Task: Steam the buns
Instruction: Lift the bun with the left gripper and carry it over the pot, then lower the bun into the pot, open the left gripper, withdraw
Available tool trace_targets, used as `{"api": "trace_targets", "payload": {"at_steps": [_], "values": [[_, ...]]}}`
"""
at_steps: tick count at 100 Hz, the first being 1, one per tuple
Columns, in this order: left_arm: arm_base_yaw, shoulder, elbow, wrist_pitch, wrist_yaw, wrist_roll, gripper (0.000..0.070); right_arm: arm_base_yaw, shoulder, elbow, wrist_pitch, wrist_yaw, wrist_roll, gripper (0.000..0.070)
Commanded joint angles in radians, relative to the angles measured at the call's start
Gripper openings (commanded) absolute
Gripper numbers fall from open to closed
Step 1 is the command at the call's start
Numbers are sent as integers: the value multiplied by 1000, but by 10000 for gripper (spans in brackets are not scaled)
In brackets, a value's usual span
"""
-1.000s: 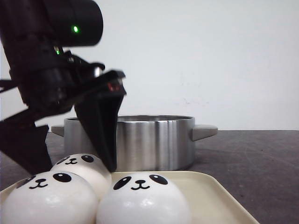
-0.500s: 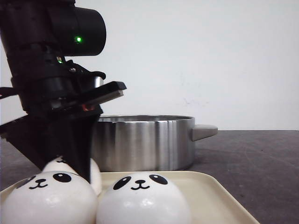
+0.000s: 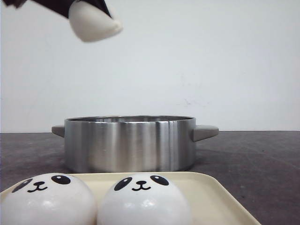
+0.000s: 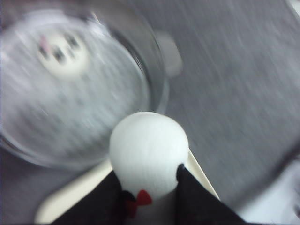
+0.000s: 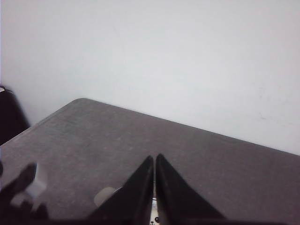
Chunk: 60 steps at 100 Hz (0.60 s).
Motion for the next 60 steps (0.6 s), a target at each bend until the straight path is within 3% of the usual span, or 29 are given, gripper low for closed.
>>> {"api": "trace_targets", "payload": {"at_steps": [1, 25, 60], "values": [[19, 45, 56, -1, -20, 78, 10, 12, 10, 16, 18, 4, -5, 0], [103, 270, 185, 12, -103, 172, 10, 11, 10, 16, 15, 4, -5, 0], [164, 581, 205, 135, -123, 163, 10, 11, 10, 16, 1, 4, -5, 0]]}}
